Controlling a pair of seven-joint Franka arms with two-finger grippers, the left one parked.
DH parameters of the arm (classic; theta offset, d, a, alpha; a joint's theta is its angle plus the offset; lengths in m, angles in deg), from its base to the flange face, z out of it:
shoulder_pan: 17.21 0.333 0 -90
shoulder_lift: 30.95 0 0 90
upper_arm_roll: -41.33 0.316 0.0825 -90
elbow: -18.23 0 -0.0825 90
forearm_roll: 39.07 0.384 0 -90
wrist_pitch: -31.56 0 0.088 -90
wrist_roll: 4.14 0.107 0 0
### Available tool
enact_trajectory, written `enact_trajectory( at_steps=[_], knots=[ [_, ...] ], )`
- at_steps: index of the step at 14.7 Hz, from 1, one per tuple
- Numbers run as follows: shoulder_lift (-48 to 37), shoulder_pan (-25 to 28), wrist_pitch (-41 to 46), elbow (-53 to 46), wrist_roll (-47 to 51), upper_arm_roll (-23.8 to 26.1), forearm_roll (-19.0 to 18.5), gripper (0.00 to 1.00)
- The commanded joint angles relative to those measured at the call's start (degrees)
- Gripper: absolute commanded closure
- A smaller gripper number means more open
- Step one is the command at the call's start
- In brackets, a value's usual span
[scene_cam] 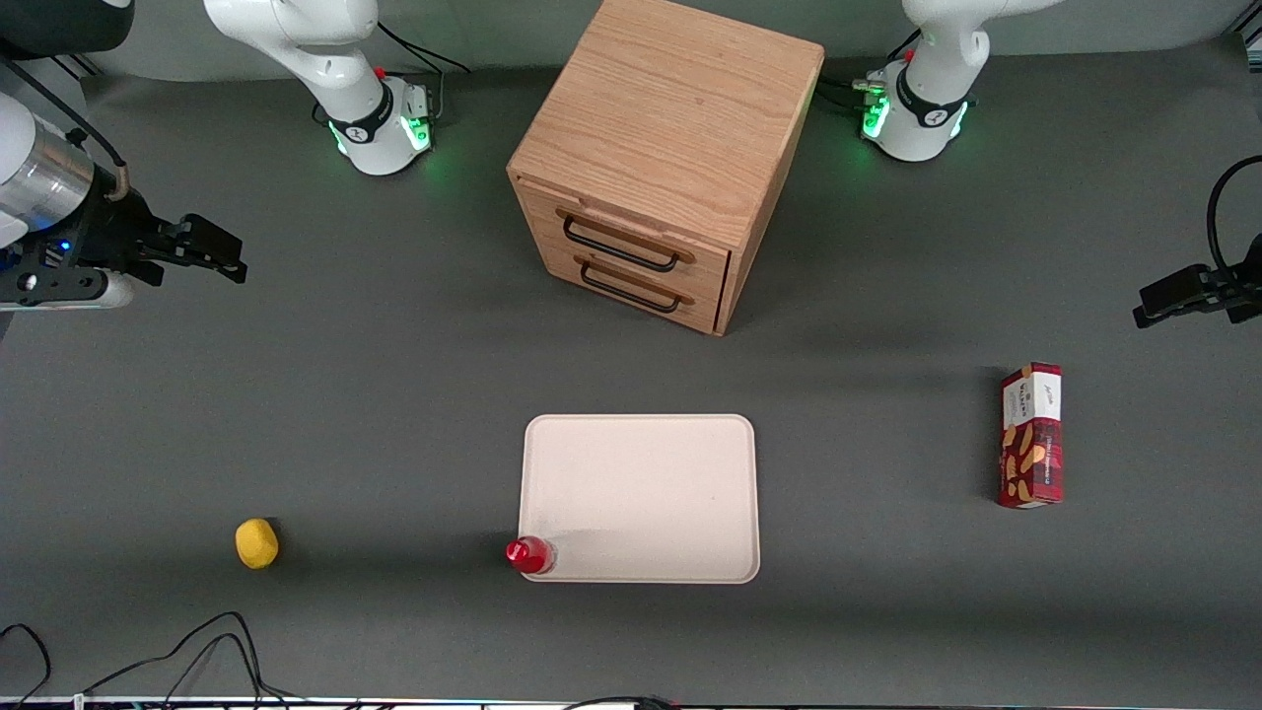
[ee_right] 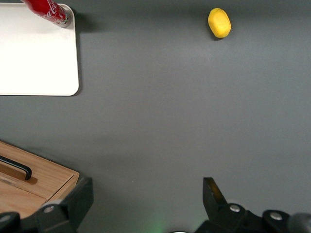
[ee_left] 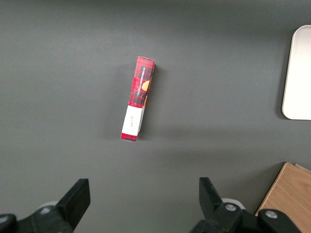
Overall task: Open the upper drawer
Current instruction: 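Move the right gripper toward the upper drawer's black handle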
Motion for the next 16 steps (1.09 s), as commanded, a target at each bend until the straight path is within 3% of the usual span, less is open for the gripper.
enact_trajectory(
  at_steps=[1, 7, 13, 16],
  knots=[
    [-1.94, -0.48, -1.06, 2.06, 0.44, 0.22, 0.74, 0.00],
    [-0.89, 0.39, -2.28, 0.92, 0.44, 1.36, 1.00, 0.00],
    [6.13, 0.57, -2.81, -5.40, 0.53, 13.65, 0.91, 0.00],
    [7.89, 6.61, -6.06, -5.58, 0.35, 16.04, 0.74, 0.00]
  ],
)
